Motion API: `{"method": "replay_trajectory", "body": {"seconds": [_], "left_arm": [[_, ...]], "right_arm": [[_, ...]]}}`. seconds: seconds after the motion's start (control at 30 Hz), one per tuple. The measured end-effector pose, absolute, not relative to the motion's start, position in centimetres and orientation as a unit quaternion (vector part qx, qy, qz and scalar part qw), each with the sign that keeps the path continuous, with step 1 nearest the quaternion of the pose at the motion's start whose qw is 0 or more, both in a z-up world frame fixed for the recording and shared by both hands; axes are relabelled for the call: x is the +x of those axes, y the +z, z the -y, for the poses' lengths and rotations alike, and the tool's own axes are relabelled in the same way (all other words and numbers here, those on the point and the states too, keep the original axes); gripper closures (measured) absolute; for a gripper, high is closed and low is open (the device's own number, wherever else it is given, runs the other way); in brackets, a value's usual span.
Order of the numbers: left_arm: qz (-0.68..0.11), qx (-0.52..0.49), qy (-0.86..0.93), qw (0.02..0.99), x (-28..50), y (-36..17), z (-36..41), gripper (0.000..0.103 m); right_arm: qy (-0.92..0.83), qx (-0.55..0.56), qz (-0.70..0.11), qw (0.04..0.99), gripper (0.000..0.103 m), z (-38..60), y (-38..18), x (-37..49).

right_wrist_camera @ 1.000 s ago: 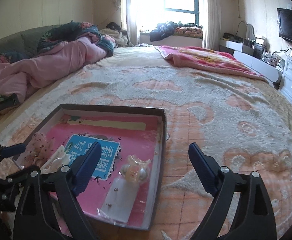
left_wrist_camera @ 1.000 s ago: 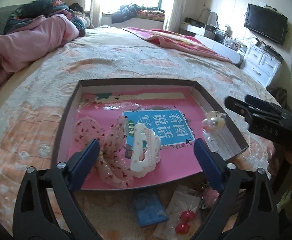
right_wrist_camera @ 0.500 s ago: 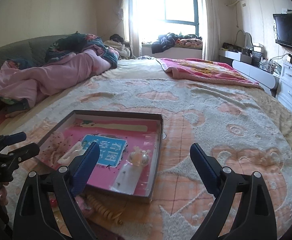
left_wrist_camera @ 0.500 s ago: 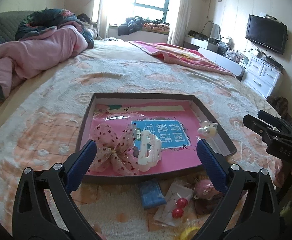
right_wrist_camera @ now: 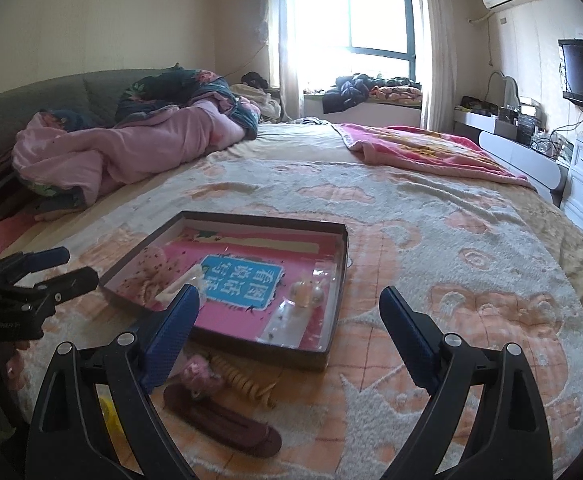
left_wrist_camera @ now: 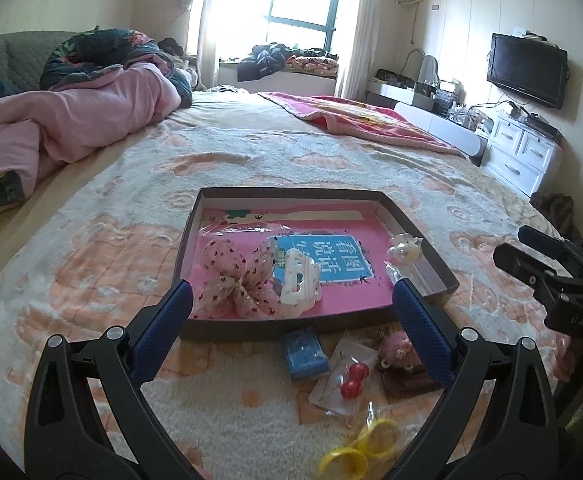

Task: Organize jewelry
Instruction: 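Move both tools back toward the remaining items beside the box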

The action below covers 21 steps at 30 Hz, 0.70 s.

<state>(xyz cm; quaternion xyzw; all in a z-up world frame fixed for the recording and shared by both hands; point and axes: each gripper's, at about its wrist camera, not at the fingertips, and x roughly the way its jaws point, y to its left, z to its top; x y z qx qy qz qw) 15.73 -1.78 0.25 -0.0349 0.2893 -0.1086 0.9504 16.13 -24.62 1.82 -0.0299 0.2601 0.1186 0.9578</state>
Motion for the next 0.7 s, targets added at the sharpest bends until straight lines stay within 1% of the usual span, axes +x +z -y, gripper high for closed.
{"method": "replay_trajectory", "body": {"seconds": [0.57, 0.7], "left_arm": [[-0.297, -0.017, -0.126, 0.946, 12.4, -1.2, 1.2, 0.012], [-0.305, -0.008, -0.135, 0.943, 11.9, -1.9, 1.5, 0.012]], "right_arm": [[0.160, -0.054, -0.281, 0.945, 0.014, 23.5, 0.0, 13.3], [0.175, -0.062, -0.291, 0.939, 0.017, 22.7, -0.4, 13.4]]}}
